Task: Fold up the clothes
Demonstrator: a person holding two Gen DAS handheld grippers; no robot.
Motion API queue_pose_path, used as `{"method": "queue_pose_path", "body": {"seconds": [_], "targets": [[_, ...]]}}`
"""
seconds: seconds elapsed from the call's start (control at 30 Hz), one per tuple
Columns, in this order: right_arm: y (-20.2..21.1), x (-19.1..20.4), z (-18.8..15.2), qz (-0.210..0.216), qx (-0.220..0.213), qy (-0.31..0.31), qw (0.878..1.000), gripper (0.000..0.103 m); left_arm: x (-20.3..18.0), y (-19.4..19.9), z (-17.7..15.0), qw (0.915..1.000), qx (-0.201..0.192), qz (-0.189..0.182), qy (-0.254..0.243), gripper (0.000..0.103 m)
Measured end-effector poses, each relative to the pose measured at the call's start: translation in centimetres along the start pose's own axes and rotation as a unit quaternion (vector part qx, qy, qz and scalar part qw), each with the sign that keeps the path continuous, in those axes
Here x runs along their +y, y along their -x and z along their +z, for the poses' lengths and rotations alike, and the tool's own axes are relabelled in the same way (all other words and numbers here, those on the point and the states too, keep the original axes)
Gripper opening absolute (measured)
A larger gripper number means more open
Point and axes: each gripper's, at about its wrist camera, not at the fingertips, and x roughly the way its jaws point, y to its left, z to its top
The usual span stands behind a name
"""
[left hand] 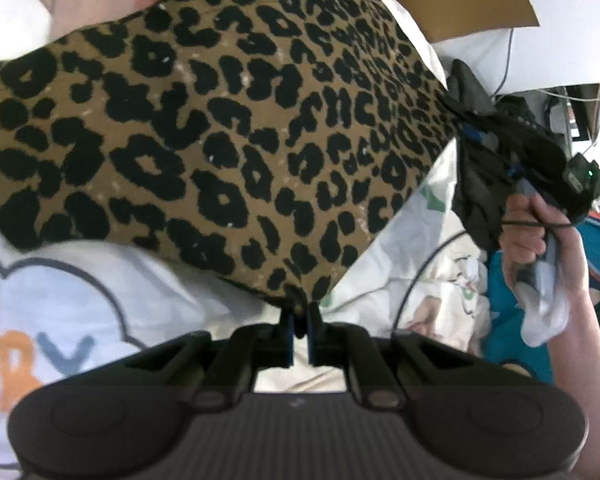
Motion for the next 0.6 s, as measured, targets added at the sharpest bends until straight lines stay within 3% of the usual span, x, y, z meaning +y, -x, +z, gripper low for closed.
{"method": "queue_pose_path", "body": {"seconds": [0.27, 0.4, 0.5, 0.6], "targets": [[0.5, 1.3, 1.6, 0.001, -0.044, 0.023, 0.999, 0.012, -0.5, -0.7, -1.4, 0.9998, 0.016, -0.008, -0.002, 0.006], [1.7, 1.0, 1.4, -0.007, -0.052, 0.019, 0.998, 0.016, -1.6, 0.0, -1.8, 0.9982, 0.037, -0.015, -0.044, 0.013], [2.6, 1.1, 0.3, -0.013, -0.049, 0.024, 0.998, 0.033, -2.6, 1.1, -2.0, 0.9950, 0.044, -0.015, -0.089, 0.017], [3.6, 1.1, -1.3, -0.004, -0.049, 0.021, 0.999, 0.041, -4.5, 1.8, -1.1, 0.9887, 0.045, -0.024, -0.141, 0.033]]}}
